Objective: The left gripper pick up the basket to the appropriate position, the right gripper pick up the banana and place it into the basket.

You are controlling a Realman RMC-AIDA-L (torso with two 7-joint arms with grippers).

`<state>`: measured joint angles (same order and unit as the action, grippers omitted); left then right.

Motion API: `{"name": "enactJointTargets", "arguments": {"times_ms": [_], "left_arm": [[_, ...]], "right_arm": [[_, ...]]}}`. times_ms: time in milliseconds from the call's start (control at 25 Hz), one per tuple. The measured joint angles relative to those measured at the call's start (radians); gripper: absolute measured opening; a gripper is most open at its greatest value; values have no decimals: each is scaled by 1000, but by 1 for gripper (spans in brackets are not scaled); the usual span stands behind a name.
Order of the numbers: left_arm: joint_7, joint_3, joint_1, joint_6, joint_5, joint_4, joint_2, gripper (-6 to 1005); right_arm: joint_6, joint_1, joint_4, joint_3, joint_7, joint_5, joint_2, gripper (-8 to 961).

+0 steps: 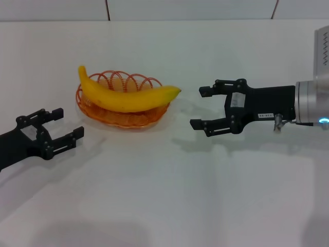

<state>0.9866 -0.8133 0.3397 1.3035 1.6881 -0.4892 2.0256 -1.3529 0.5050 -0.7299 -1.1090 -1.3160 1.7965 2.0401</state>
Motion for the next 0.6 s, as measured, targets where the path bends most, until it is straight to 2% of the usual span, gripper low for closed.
{"name": "enactJointTargets", "arguments": {"times_ms": [600], "left_arm": [[-3,-3,-6,-3,5,11,-5,759]], "right_arm": [[2,-8,1,0,-1,0,0,884]]}}
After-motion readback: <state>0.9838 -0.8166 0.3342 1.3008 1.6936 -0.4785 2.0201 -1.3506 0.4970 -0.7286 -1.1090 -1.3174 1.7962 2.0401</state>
